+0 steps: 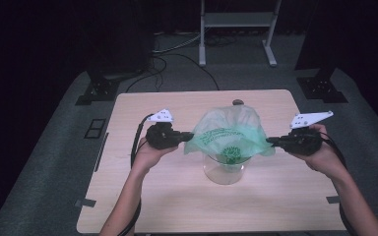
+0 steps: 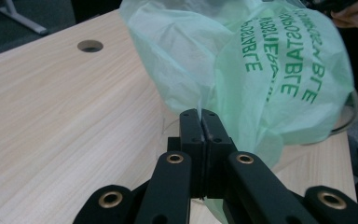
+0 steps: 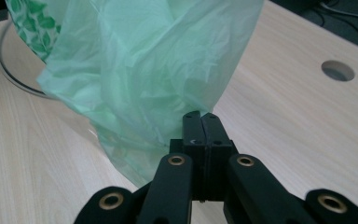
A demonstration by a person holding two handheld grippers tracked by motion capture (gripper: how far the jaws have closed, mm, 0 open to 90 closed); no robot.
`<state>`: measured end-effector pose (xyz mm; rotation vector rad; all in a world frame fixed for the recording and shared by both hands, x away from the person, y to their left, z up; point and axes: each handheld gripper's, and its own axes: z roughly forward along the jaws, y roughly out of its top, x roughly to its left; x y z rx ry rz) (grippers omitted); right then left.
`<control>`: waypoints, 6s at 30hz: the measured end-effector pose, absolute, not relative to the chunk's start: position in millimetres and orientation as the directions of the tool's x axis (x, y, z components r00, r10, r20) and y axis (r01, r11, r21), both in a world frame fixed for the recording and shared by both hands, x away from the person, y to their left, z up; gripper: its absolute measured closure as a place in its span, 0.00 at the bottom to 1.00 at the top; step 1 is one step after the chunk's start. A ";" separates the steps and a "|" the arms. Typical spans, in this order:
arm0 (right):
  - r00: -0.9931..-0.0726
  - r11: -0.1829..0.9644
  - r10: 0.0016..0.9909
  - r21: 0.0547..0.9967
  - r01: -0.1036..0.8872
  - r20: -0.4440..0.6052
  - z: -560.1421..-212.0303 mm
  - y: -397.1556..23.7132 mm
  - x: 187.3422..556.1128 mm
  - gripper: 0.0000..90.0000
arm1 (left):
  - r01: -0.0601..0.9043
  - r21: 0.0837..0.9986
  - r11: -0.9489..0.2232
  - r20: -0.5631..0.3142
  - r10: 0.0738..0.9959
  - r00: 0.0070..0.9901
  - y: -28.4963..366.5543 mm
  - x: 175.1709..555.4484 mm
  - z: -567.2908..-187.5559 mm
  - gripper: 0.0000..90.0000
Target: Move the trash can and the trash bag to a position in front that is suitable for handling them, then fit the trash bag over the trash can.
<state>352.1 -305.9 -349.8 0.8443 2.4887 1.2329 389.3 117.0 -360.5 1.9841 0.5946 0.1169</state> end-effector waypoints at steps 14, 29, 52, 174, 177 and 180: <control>-0.827 0.485 0.550 0.762 0.429 0.115 -383.4 -296.8 352.4 1.00 | 0.424 0.826 -0.372 -0.222 0.476 0.851 117.1 392.0 -389.2 1.00; -0.849 0.497 0.498 0.744 0.446 0.177 -400.0 -293.5 347.3 1.00 | 0.455 0.792 -0.406 -0.247 0.470 0.848 118.7 386.8 -405.9 1.00; -0.878 0.513 0.455 0.761 0.398 0.153 -400.8 -239.5 361.9 1.00 | 0.489 0.791 -0.368 -0.240 0.548 0.801 154.1 385.9 -410.2 1.00; -0.912 0.586 0.353 0.711 0.389 0.208 -410.9 -254.9 327.1 1.00 | 0.372 0.783 -0.499 -0.238 0.311 0.920 151.9 349.5 -419.6 1.00; -0.908 0.601 0.367 0.693 0.399 0.204 -415.7 -254.8 328.7 1.00 | 0.386 0.773 -0.504 -0.244 0.326 0.913 153.7 350.6 -422.7 1.00; -0.901 0.600 0.381 0.686 0.412 0.207 -418.8 -256.9 330.4 1.00 | 0.396 0.770 -0.501 -0.251 0.334 0.909 156.1 351.4 -424.6 1.00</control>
